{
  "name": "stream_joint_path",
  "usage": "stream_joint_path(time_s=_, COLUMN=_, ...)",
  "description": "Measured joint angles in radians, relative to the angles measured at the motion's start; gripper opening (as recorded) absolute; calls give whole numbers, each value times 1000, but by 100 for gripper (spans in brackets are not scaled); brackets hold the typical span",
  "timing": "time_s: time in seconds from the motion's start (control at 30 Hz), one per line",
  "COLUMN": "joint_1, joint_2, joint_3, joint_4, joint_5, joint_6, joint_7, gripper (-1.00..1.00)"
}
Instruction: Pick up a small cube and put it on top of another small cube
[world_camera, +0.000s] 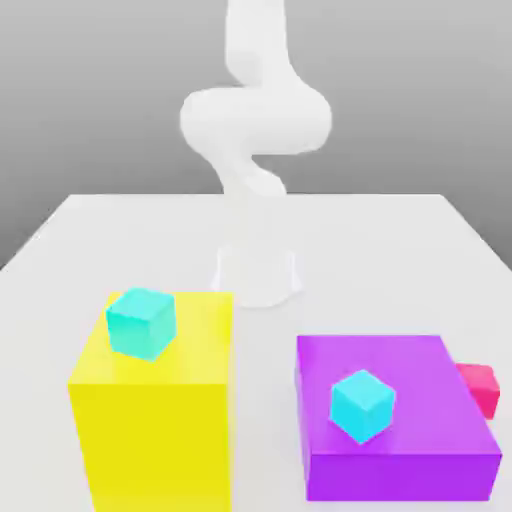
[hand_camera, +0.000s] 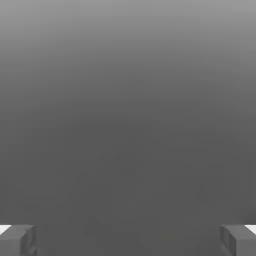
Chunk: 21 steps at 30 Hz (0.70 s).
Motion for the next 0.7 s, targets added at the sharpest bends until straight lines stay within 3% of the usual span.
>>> stream_joint_path(time_s=0.7, joint_1=-432, joint_2=436, joint_3=119, joint_4=-230, joint_5=-25, joint_6=264, joint_7=921, gripper=0)
